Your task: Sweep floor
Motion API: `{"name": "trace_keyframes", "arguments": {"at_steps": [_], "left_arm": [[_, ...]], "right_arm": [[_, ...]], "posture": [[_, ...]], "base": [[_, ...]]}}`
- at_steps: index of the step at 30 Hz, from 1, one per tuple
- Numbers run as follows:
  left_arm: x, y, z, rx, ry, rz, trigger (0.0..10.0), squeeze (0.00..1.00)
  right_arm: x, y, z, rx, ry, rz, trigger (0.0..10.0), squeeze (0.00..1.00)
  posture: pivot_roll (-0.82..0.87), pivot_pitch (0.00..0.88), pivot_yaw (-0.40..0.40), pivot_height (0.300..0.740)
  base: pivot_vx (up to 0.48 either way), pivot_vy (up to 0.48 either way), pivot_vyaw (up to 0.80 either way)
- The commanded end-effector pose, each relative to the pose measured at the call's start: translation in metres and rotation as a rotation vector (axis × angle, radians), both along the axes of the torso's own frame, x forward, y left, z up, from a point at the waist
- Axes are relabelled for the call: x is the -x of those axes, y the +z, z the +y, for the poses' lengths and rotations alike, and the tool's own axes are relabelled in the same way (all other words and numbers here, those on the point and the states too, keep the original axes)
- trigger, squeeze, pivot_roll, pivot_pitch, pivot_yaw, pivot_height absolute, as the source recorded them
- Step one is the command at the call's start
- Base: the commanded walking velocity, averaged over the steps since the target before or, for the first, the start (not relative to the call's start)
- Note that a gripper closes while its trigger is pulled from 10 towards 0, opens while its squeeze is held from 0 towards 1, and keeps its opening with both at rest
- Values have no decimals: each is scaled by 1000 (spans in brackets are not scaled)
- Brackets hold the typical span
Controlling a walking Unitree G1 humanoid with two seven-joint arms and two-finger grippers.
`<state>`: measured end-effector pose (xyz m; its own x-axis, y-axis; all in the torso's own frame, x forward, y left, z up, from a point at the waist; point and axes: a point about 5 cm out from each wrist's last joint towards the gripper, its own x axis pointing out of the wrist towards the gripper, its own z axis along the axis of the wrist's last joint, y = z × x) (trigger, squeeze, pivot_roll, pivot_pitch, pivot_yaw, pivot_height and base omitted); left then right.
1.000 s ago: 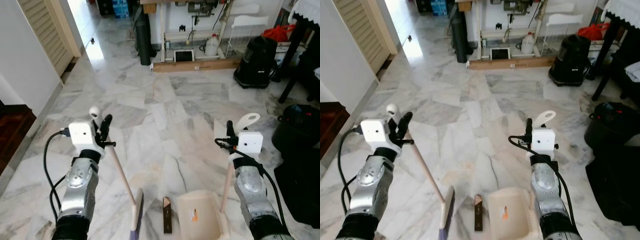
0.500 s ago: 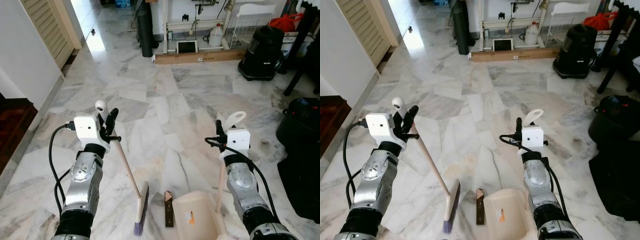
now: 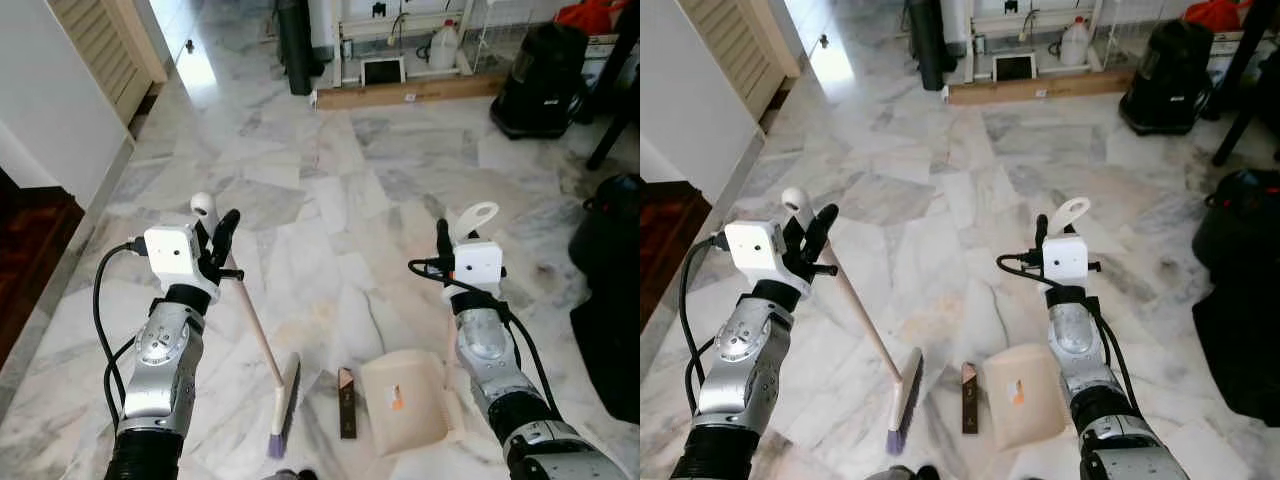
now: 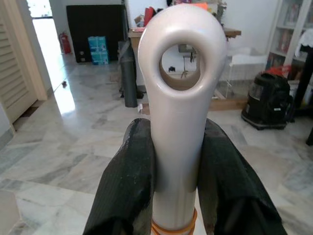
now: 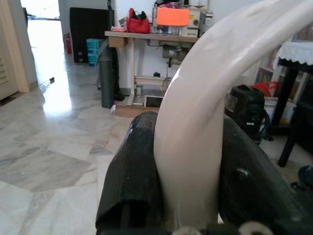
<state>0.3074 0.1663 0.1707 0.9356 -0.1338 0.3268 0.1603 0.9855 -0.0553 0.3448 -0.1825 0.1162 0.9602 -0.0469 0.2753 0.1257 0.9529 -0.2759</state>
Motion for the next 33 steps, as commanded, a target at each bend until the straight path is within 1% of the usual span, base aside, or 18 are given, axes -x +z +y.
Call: {"name": "trace_keyframes", "arguments": {"at_steps": [1,3,7,8,9,11,13,14,16,21,25,29,30,32,33], "left_arm": [[6,10,4,10,5,-31,10000,0],[12,13,5,9,0,-28,10000,0],[16,15,4,0,-17,-15,10000,0],[19,17,4,-3,-34,0,10000,0],[19,17,4,-3,-34,0,10000,0],[24,20,6,-5,-39,7,10000,0],[25,21,7,-5,-37,9,10000,0],[26,21,9,-12,-33,17,10000,0],[26,21,10,-15,-29,23,10000,0],[23,26,9,-19,-12,25,10000,0],[24,23,7,-22,-21,39,10000,0],[22,20,13,-47,46,41,10000,0],[19,20,15,-68,76,27,10000,0],[16,22,14,-57,89,9,10000,0],[15,22,12,-45,73,5,10000,0]], "right_arm": [[-2,5,6,0,12,-29,10000,0],[-3,4,8,5,6,-31,10000,0],[-3,2,12,15,5,-25,10000,0],[-3,1,17,34,24,-21,10000,0],[-3,1,17,34,24,-21,10000,0],[-2,-1,20,34,40,-23,10000,0],[-1,-1,21,33,43,-19,10000,0],[0,-4,23,48,56,-19,10000,0],[2,-5,24,53,57,-20,10000,0],[2,-4,20,71,38,-32,10000,0],[2,-4,19,58,26,-36,10000,0],[4,-4,21,55,31,-45,10000,0],[4,-5,21,54,32,-47,10000,0],[5,-5,21,51,31,-48,10000,0],[5,-5,21,44,24,-50,10000,0]], "posture": [[169,239,184,740],[199,262,209,740],[205,278,226,740],[204,285,234,740],[204,285,234,740],[199,297,239,740],[199,297,239,740],[205,307,243,740],[204,312,246,740],[201,330,257,740],[186,336,256,740],[185,338,256,740],[182,344,253,740],[175,349,250,740],[169,351,248,740]], "base": [[0,0,0],[0,0,0],[0,0,0],[0,0,0],[0,0,0],[0,0,0],[0,0,0],[0,0,0],[0,0,0],[0,0,0],[0,0,0],[0,0,0],[0,0,0],[0,0,0],[0,0,0]]}}
